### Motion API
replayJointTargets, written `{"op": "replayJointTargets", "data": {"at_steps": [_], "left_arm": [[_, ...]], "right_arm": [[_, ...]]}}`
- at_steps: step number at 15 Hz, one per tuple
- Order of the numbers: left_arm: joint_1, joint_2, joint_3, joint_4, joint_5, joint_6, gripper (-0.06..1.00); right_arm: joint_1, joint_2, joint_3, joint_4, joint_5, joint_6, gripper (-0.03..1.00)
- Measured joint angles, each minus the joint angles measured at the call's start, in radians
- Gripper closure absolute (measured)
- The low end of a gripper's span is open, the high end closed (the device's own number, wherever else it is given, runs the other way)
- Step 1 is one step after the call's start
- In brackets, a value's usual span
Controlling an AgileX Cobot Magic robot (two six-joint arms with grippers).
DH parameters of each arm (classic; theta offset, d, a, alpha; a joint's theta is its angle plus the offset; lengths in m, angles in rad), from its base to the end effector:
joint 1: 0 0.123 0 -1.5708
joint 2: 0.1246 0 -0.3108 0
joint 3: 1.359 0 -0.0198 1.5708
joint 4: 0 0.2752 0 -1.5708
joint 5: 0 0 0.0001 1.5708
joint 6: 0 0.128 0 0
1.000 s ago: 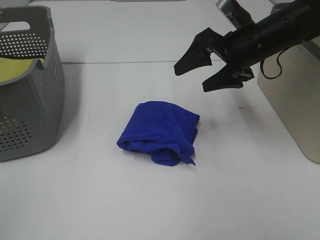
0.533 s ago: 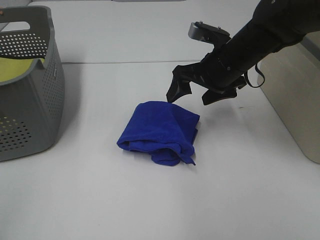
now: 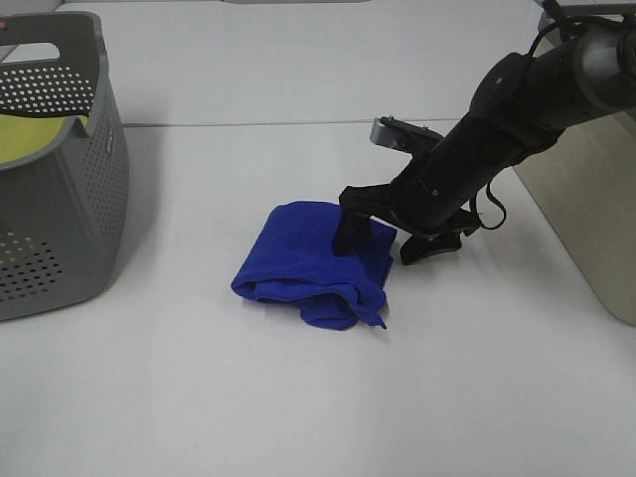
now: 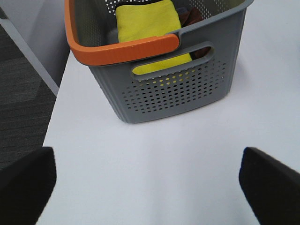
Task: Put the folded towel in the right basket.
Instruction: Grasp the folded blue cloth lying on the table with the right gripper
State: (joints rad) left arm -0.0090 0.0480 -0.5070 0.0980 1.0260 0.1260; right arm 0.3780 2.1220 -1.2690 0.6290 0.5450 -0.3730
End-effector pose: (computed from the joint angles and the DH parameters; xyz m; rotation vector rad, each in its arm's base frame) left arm 0.0320 0.0104 0.2775 0.1383 2.0473 0.1903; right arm 0.4021 0.2017 0.0745 -0.3534 2.8177 0.5649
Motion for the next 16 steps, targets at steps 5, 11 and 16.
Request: {"op": "replayJointTargets", "data": {"at_steps": [5, 11, 16], "left_arm": [[0.000, 0.000, 0.000, 0.000, 0.000, 0.000, -0.04], [0.000, 0.000, 0.000, 0.000, 0.000, 0.000, -0.04], [0.000, 0.000, 0.000, 0.000, 0.000, 0.000, -0.04]], "right_arm": [[0.064, 0.046, -0.071, 0.045, 0.073, -0.009, 0.05], [0.100, 0.078, -0.121, 0.021, 0.077, 0.047, 0.17], [0.098, 0.117, -0.135, -0.002, 0.131, 0.051, 0.75]]}}
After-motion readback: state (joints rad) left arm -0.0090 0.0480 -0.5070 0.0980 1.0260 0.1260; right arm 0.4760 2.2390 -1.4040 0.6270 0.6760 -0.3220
